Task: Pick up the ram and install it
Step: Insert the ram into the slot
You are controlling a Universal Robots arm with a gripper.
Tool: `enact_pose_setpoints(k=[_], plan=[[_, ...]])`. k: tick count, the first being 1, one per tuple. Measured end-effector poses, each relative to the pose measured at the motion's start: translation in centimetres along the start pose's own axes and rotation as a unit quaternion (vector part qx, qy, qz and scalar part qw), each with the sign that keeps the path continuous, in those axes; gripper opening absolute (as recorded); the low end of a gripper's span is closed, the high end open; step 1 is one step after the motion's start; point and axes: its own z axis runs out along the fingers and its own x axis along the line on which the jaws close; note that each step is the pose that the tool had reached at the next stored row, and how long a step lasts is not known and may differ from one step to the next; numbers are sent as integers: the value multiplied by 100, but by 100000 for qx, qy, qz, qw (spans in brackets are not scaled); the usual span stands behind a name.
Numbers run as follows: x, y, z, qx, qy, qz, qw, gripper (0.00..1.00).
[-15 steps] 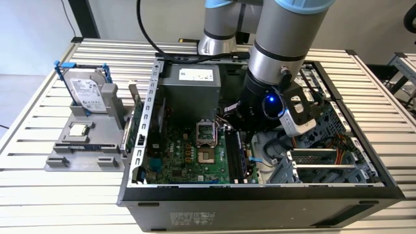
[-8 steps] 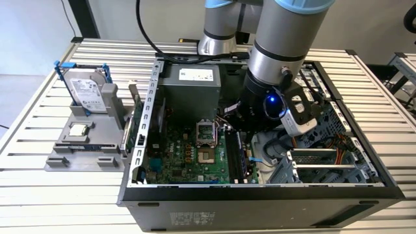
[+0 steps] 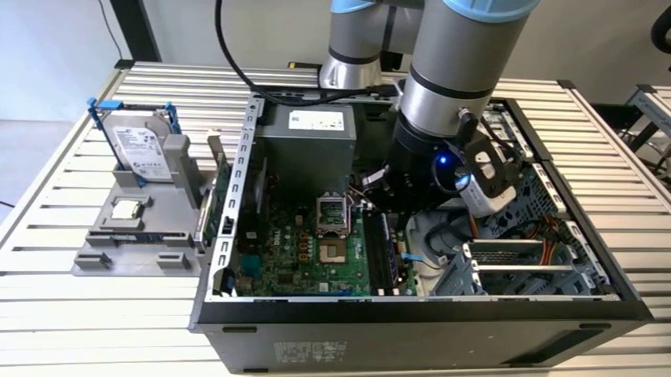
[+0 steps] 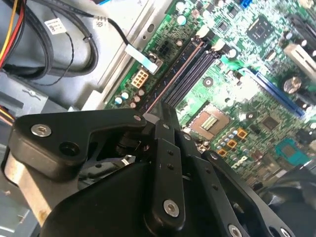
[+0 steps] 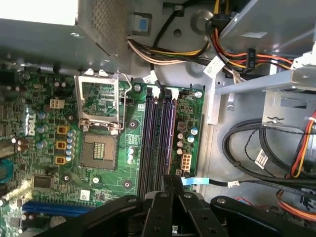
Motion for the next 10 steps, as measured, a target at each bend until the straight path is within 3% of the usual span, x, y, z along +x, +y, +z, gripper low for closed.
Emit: enact_pose_setpoints(k=[4, 6, 8, 10], plan=[[1, -1, -1, -257, -99, -2963, 99956, 0], [0, 0, 1, -891, -209, -4122, 99911, 0], [1, 0, 1, -1825, -339, -5140, 99851, 0], [1, 1, 2, -2002, -372, -6527, 99766, 0]])
